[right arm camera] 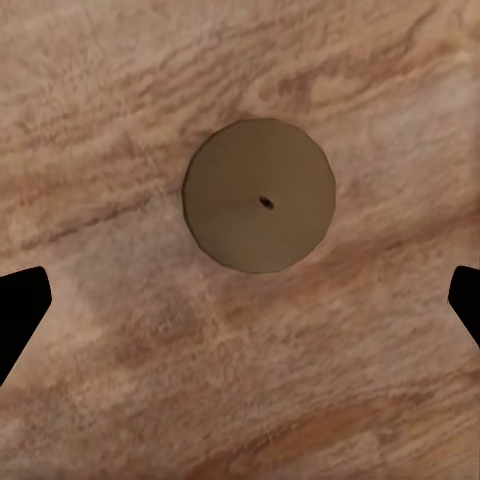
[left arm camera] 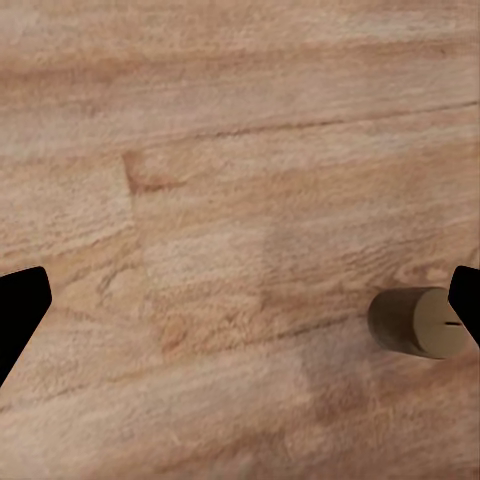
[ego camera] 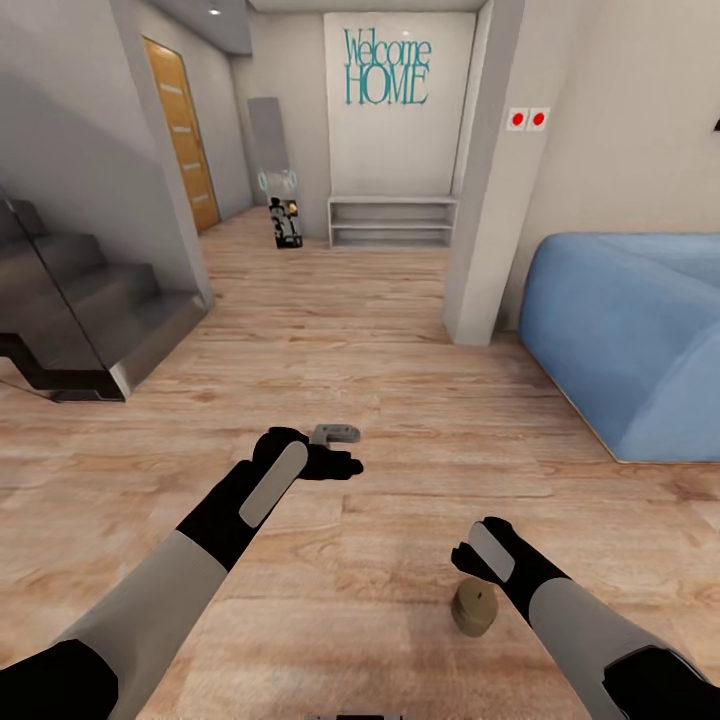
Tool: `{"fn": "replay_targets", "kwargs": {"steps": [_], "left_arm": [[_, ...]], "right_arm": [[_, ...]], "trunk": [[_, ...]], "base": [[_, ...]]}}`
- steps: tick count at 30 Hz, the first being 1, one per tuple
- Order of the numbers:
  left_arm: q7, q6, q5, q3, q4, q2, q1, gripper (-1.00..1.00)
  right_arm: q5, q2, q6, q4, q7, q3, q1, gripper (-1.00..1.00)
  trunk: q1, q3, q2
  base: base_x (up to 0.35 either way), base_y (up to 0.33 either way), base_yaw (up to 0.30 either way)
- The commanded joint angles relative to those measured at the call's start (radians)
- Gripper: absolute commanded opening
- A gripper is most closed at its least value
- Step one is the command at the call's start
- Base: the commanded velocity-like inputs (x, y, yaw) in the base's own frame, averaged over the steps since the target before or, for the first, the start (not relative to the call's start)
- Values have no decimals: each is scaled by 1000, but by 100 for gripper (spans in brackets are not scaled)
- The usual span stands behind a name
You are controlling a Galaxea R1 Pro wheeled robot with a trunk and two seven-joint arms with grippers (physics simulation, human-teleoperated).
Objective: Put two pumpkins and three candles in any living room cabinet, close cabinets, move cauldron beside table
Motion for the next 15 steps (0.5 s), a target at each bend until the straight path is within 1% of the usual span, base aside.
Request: {"fn": "replay_targets", "kwargs": {"steps": [1, 15], "left_arm": [[10, 1, 11, -1, -1, 0, -1, 100], [11, 1, 11, -1, -1, -1, -1, 100]], "right_arm": [[-9, -1, 4, -2, -7, 9, -1, 100], [-10, -1, 4, -2, -7, 9, -1, 100]], "trunk": [[0, -5, -1], [6, -59, -4]], "base": [[0, 0, 0], [0, 0, 0]]}}
